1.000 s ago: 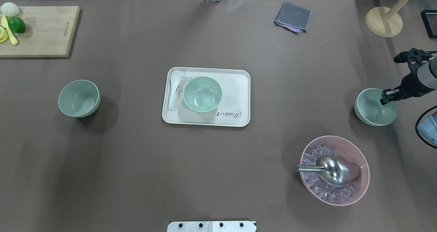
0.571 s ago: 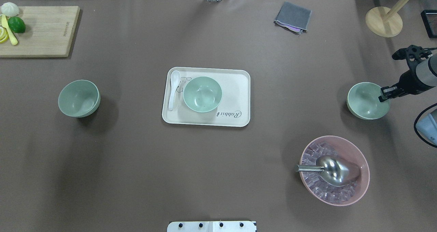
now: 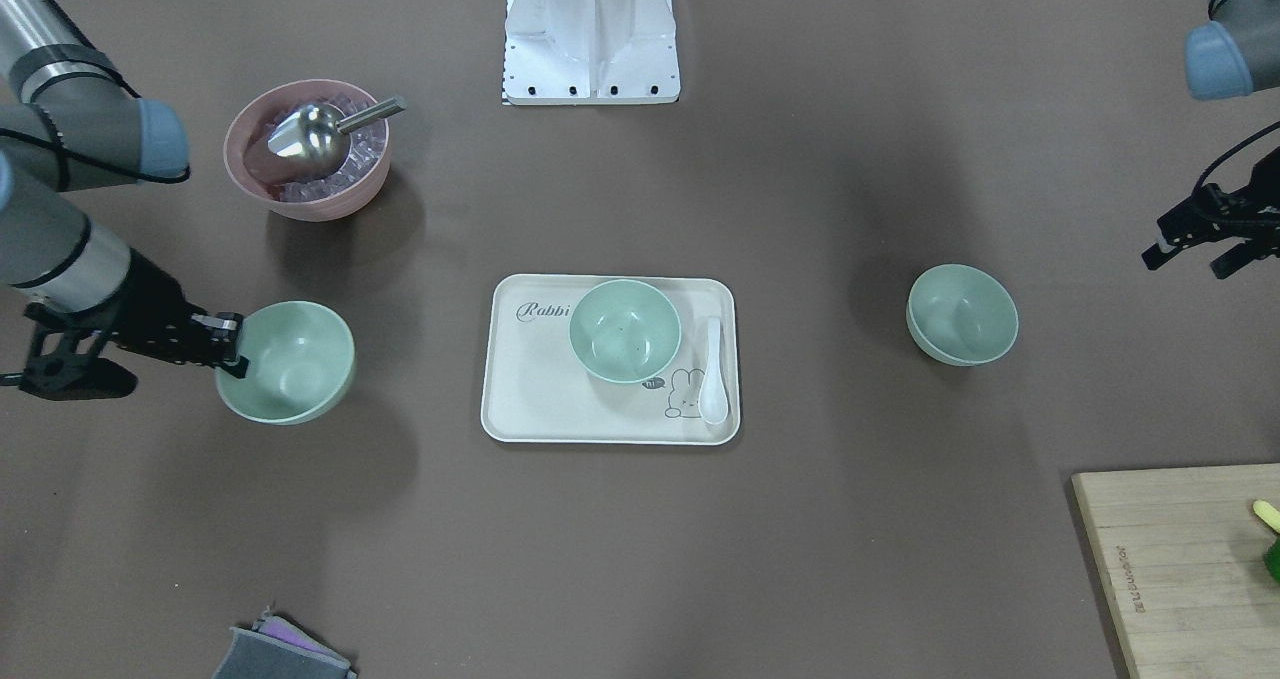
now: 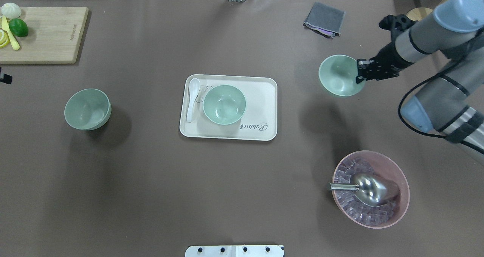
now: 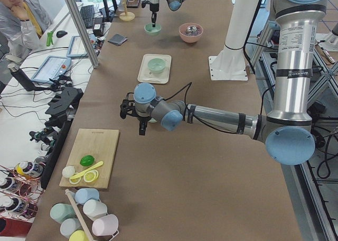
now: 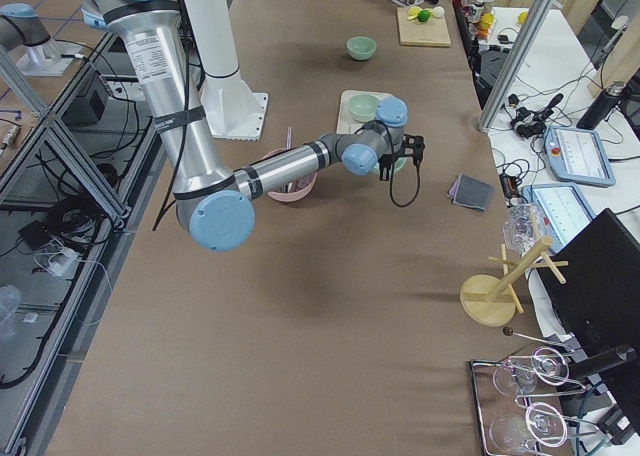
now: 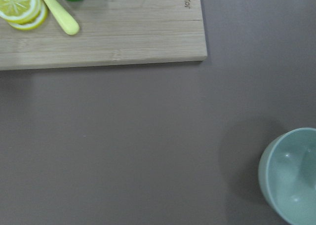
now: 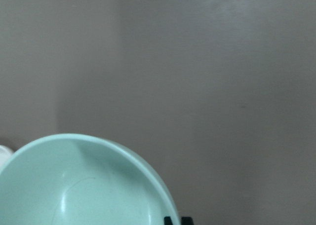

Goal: Stack green bowls together

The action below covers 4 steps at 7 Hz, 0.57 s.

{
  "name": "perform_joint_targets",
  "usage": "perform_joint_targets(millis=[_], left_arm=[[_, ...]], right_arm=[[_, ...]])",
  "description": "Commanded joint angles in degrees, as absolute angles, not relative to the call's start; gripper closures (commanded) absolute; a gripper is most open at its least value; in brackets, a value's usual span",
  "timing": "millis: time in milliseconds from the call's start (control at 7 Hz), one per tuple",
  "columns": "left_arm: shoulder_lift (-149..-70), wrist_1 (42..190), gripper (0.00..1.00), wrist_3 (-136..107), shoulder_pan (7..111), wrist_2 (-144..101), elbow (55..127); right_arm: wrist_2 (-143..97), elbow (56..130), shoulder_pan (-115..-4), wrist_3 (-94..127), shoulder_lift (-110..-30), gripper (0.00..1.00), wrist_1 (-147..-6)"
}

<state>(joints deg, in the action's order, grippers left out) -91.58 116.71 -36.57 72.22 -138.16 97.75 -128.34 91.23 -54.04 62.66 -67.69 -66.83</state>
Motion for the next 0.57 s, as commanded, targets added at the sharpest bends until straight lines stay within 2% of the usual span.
perform_joint_targets(millis=[0, 143, 429], left_arm=[[-94.56, 116.72, 0.03, -39.46, 67.34, -135.72, 97.47], [-94.57, 116.81, 0.03, -39.46, 66.02, -132.66, 97.64], [-94.75, 116.81, 0.03, -40.51, 65.39, -133.41, 97.56]], right_arm=[[-125.69, 90.71, -48.97, 76.94, -56.81, 1.0, -70.14], [-124.55, 89.92, -47.3, 78.73, -53.99, 1.0, -69.96], [-118.51, 83.53, -41.87, 83.57, -45.39, 1.0, -69.35]])
